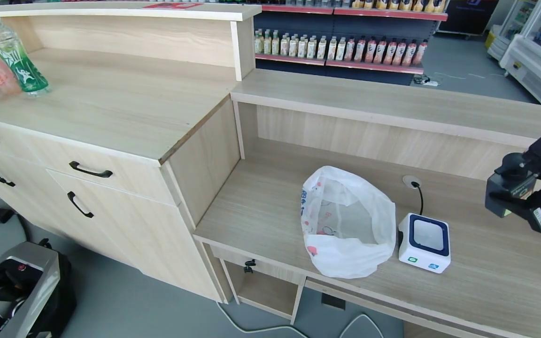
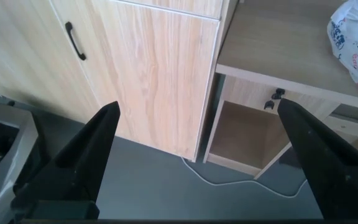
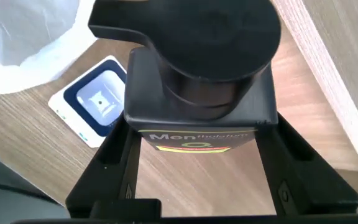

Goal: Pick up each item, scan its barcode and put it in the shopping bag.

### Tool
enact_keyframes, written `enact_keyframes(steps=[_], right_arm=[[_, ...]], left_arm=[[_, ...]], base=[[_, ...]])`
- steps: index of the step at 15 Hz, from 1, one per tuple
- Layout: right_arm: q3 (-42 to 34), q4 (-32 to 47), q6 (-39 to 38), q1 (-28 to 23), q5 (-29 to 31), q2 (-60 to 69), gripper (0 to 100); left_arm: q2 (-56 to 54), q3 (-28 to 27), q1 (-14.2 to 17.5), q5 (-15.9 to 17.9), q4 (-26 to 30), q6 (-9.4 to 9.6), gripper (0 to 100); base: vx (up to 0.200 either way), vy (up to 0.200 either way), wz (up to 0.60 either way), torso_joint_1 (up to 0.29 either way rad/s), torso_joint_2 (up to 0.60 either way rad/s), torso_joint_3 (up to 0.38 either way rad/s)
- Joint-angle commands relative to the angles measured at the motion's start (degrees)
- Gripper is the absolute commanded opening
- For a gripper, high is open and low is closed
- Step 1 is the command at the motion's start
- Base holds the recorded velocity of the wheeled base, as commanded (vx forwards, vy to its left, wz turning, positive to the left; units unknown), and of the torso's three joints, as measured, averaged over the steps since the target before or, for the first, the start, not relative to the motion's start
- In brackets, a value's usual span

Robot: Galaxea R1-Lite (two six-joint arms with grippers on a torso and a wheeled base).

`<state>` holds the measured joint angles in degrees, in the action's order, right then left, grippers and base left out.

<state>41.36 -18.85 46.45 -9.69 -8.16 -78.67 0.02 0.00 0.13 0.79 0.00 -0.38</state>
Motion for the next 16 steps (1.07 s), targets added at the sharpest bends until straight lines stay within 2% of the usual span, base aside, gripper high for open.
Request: enact_keyframes(steps=[1,2,3,9,11,16], right_arm=[[-0.1,-1.5,5.1,0.1,-0.2,-5.4,0],[-0.1,-1.5,5.1,0.1,-0.2,-5.4,0],[0.0,-3.6,11.1,0.6,-1.3,-7.8,0],[0.6,-4.3,28.5,0.6,-16.2,-12.2,0],[0.8,-4.3,32.1,0.3,-17.9,-12.9,0],[2.2,-3.8,49.5,-3.8,-23.5,-16.3,0]], left_arm=[[0.0,0.0,0.0,0.1,0.0,-0.06,100],[0.0,0.0,0.0,0.1,0.0,-0.06,100],[0.0,0.0,0.0,0.0,0.0,0.03,100],[0.0,0.0,0.0,0.0,0.0,-0.06,100],[0.0,0.0,0.0,0.0,0.0,-0.06,100],[0.0,0.0,0.0,0.0,0.0,0.03,100]], base=[[0.0,0.0,0.0,0.0,0.0,0.0],[0.0,0.0,0.0,0.0,0.0,0.0],[0.0,0.0,0.0,0.0,0.0,0.0],[0.0,0.0,0.0,0.0,0.0,0.0],[0.0,0.0,0.0,0.0,0.0,0.0],[0.0,0.0,0.0,0.0,0.0,0.0]])
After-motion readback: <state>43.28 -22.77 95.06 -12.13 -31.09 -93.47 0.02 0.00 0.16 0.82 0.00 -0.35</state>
